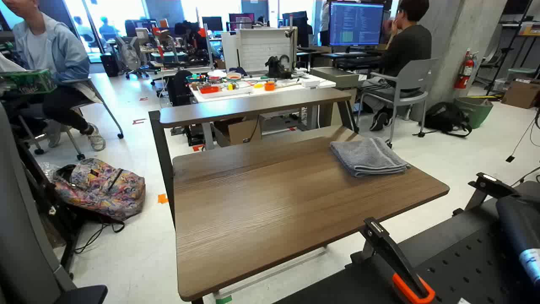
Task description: Move the towel to the left
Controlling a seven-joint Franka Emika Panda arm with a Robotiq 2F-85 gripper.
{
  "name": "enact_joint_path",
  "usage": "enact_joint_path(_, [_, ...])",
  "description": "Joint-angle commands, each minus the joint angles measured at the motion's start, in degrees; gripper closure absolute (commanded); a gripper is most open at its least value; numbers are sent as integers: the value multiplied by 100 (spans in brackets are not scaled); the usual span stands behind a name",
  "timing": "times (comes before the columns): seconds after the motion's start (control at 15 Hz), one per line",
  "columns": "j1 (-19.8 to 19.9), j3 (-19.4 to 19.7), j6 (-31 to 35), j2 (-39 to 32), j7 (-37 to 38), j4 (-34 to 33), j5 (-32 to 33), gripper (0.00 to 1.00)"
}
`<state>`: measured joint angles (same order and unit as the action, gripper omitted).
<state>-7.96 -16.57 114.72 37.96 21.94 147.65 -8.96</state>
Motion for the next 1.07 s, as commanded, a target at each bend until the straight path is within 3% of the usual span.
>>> enact_joint_path(0.0, [-25,25,-11,-5,13,-9,19,0])
enact_joint_path(0.87, [-25,25,-11,-5,13,-9,20,0])
enact_joint_path(1.0, [136,-5,379,-238,213,-71,30,0])
